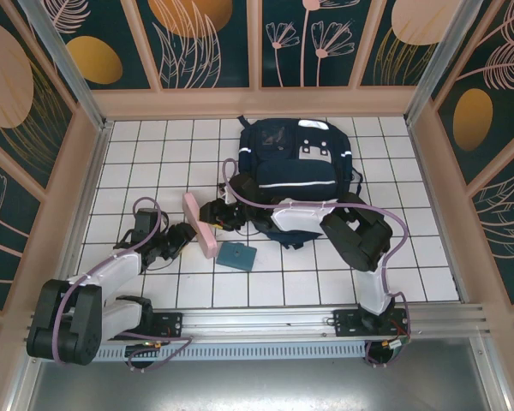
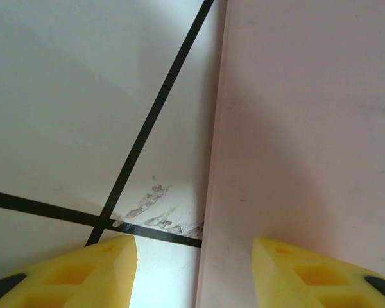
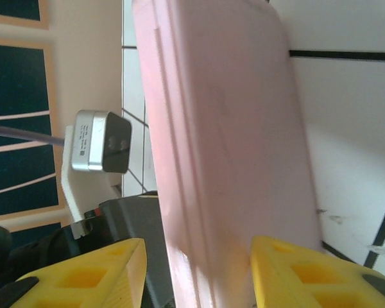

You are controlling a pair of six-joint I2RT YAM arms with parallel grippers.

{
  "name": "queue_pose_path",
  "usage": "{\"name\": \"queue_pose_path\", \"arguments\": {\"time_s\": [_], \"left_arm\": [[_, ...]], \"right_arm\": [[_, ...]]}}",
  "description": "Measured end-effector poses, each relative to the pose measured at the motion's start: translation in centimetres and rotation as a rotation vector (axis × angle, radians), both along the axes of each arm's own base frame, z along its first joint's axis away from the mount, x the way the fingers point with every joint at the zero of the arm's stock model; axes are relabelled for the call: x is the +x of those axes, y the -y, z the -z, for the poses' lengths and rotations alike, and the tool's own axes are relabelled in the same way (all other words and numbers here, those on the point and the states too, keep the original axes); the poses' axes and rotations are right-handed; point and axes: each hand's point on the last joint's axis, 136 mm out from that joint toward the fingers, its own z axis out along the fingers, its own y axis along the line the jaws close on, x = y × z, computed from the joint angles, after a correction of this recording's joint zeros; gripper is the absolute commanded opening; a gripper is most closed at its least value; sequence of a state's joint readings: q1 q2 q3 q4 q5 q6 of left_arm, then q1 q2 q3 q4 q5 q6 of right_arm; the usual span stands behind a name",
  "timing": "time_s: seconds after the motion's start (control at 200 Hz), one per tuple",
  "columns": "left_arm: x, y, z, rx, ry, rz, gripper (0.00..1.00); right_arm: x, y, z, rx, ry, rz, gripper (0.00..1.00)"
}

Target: Pack the student bag

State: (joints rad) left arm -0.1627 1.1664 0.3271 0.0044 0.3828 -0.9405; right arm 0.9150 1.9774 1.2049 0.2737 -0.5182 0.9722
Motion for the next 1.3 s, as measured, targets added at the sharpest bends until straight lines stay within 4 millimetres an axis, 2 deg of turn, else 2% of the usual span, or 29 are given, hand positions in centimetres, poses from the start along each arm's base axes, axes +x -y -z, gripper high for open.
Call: {"name": "queue_pose_path", "arguments": {"time_s": [0.235,0.395,0.521,0.591,0.676,0.896,0.991,1.136,1.296], "left_arm": [[-0.2,0.2,0.2,-0.012,-0.011,0.011,0.54],[-0.1,0.4,0.0,-0.014,-0.002,0.029,0.58],[0.1,0.5,-0.3,-0.01,0.006,0.037,0.53],[0.0,0.5,-0.3,-0.007,0.007,0.042,0.45],[0.0,0.5,-0.2,-0.001,0.007,0.047,0.43],[-0.1,0.5,0.1,0.001,-0.003,0.05,0.43],[-0.1,0.4,0.2,0.003,-0.005,0.051,0.43],[-0.1,0.4,0.2,0.004,-0.005,0.051,0.44],[0.1,0.2,-0.3,0.022,-0.003,0.047,0.53]], "right_arm": [[0.3,-0.8,-0.1,-0.04,0.03,-0.019,0.59],[0.3,-0.9,-0.1,-0.123,0.123,-0.044,0.6],[0.2,-0.8,0.0,-0.188,0.201,-0.085,0.55],[0.2,-1.0,-0.1,-0.22,0.246,-0.109,0.52],[0.3,-1.4,-0.2,-0.263,0.3,-0.133,0.5],[0.4,-1.7,1.7,-0.387,0.386,-0.191,0.49],[0.4,-1.4,2.7,-0.436,0.405,-0.203,0.42],[1.0,-0.9,2.7,-0.482,0.43,-0.194,0.3],[1.8,-0.5,2.6,-0.51,0.454,-0.168,0.25]]}}
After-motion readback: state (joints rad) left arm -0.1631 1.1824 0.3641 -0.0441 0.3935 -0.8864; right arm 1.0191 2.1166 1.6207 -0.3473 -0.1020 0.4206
